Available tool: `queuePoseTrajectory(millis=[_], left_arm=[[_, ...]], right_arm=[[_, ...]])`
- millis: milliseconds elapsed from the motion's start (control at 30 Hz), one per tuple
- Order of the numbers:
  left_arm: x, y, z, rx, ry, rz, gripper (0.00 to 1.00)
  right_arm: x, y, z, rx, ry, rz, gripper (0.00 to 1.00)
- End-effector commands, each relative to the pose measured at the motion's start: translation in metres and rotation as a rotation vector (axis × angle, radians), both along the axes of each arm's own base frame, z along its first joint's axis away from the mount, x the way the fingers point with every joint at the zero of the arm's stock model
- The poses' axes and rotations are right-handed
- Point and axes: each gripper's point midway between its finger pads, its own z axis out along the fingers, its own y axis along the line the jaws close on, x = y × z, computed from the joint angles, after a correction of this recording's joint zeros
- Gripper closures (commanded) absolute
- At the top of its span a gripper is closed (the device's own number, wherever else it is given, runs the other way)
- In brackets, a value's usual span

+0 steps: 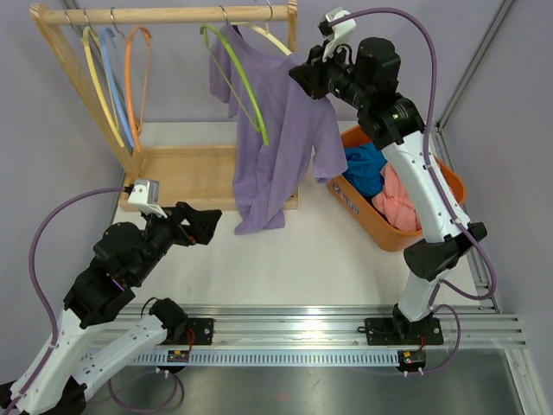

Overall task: Remove the t-shirt from the hanger
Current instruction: Grab a hanger with a tshirt on it with the right arm

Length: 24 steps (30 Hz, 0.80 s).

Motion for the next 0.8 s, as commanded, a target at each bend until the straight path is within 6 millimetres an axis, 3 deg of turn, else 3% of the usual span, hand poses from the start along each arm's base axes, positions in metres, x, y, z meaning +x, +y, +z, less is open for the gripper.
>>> queuePoseTrajectory(millis=[0,300,333,367,433,467,633,667,733,767], left_arm=[[0.002,0.004,0.009,-0.028,-0.027,0.029,0.01],[0.001,0.003,0.009,-0.024,-0.024,0.020,0.01],[0.000,0.003,0.009,-0.024,-0.025,0.018,0.01],[0.000,0.005,0.005,-0.014,-0.022,0.019,0.01],[-0.001,0.005,0.004,-0.009,-0.024,0.017,0.01],[-0.001,0.005,0.003,-0.004,-0.028,0.016,0.01],[-0.001,0.002,0.000,0.023,-0.036,-0.005,0.01],[0.000,-0.001,-0.002,0.038,-0.036,-0.023,0.01],[0.001,-0.005,-0.003,0.053,-0.041,-0.044,0.01],[0.000,-0.008,-0.004,0.061,-0.040,-0.062,0.01]], right_arm=[[-0.051,-0.019,0.098,0.121,-0.270,0.028,1.00],[-0.071,-0.040,0.074,0.052,-0.227,0.013,1.00],[-0.068,-0.042,0.061,0.034,-0.199,0.011,1.00],[-0.083,-0.061,0.045,0.001,-0.161,-0.002,1.00],[-0.079,-0.067,0.027,-0.021,-0.121,-0.008,1.00],[-0.088,-0.076,0.026,-0.028,-0.116,-0.019,1.00],[-0.103,-0.105,-0.031,-0.102,0.023,-0.031,1.00],[-0.114,-0.115,-0.036,-0.109,0.037,-0.036,1.00],[-0.128,-0.116,-0.064,-0.147,0.089,0.014,1.00],[-0.143,-0.118,-0.063,-0.156,0.070,0.038,1.00]])
